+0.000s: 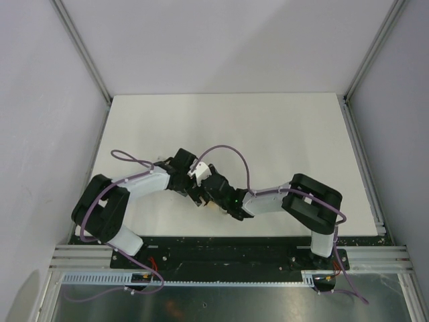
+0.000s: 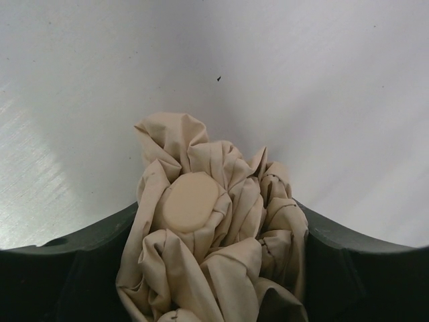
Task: Put away the umbrella
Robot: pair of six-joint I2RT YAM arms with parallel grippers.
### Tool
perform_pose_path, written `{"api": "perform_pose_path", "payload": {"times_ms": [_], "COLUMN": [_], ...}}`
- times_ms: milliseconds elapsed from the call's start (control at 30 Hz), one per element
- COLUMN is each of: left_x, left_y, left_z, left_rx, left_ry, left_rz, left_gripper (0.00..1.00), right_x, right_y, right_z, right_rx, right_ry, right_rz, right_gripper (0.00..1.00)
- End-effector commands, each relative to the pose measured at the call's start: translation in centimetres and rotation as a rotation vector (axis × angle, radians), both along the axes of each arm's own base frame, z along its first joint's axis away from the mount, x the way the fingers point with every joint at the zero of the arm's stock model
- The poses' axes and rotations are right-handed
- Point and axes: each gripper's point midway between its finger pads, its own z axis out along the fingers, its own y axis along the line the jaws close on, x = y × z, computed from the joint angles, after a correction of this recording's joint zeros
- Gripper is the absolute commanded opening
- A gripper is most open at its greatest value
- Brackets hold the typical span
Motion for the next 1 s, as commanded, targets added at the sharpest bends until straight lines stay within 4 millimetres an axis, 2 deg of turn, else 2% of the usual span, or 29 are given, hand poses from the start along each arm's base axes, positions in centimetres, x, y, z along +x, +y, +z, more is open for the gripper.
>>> {"api": "perform_pose_path", "payload": {"times_ms": [0,167,300,367,467,500,533,600,633,700,767,867,967], "left_x": [-6.9,-6.9,-6.7,-6.7,-6.7,-6.7,-6.8,-6.9,-6.9,-6.9,-7.0,-7.1,-6.4], "left_y": [1.0,1.5,0.8,0.5,0.2,0.2,0.3,0.6,0.7,0.8,1.0,1.5,1.5], "left_z": [-4.1,-4.2,-3.8,-3.7,-3.6,-3.6,-3.6,-3.8,-3.8,-3.9,-4.0,-4.6,-4.7], "left_rx": [0.081,0.065,0.023,0.003,-0.015,-0.018,-0.019,-0.021,-0.026,-0.034,-0.037,-0.041,-0.094], "left_ry": [0.242,0.253,0.249,0.251,0.249,0.245,0.239,0.219,0.203,0.174,0.16,0.143,0.063], "left_rz": [-0.116,-0.103,-0.113,-0.115,-0.112,-0.11,-0.107,-0.101,-0.102,-0.105,-0.109,-0.134,-0.187], "left_gripper": [0.0,0.0,0.0,0.0,0.0,0.04,0.13,0.39,0.52,0.72,0.83,0.91,0.98], "right_x": [-1.7,-2.0,-1.4,-0.9,-0.4,-0.3,-0.2,-0.4,-0.6,-1.0,-1.6,-2.3,-2.8], "right_y": [-1.9,-2.5,-2.8,-3.0,-3.1,-3.1,-3.1,-2.9,-2.8,-2.4,-1.9,-1.5,-1.6], "right_z": [-5.5,-4.5,-4.4,-4.3,-4.3,-4.3,-4.3,-4.2,-4.1,-4.0,-3.7,-3.3,-3.2], "right_rx": [-0.18,-0.099,-0.078,-0.066,-0.047,-0.041,-0.035,-0.026,-0.023,-0.011,0.01,0.045,0.077], "right_ry": [0.029,0.01,-0.004,0.001,0.024,0.033,0.043,0.059,0.065,0.078,0.094,0.142,0.207], "right_rz": [0.023,0.011,-0.006,-0.02,-0.002,0.008,0.023,0.055,0.069,0.105,0.144,0.203,0.252], "right_gripper": [0.87,0.89,0.87,0.78,0.47,0.37,0.27,0.09,0.04,0.01,0.0,0.0,0.0]}}
